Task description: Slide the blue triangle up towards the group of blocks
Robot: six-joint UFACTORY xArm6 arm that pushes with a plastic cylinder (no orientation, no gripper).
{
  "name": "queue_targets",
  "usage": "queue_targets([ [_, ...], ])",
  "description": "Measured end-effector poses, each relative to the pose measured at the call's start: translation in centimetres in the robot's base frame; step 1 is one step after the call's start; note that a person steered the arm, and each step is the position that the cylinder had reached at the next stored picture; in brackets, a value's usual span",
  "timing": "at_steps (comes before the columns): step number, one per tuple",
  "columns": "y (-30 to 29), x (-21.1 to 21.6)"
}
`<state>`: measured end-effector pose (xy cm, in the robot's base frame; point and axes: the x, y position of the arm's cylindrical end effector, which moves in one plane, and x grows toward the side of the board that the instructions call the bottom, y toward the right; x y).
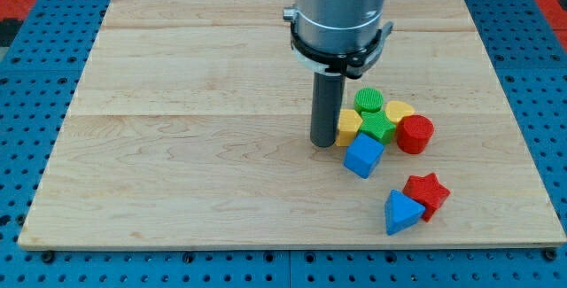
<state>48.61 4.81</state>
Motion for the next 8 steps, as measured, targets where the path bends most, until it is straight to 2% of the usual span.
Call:
queue_targets([
  [1,-2.5,0.0],
  [2,-4.0,3.3],
  [3,-2.4,10.3],
  [4,0.1,13.2],
  [6,10.6,13.3],
  [8,10.2,13.1],
])
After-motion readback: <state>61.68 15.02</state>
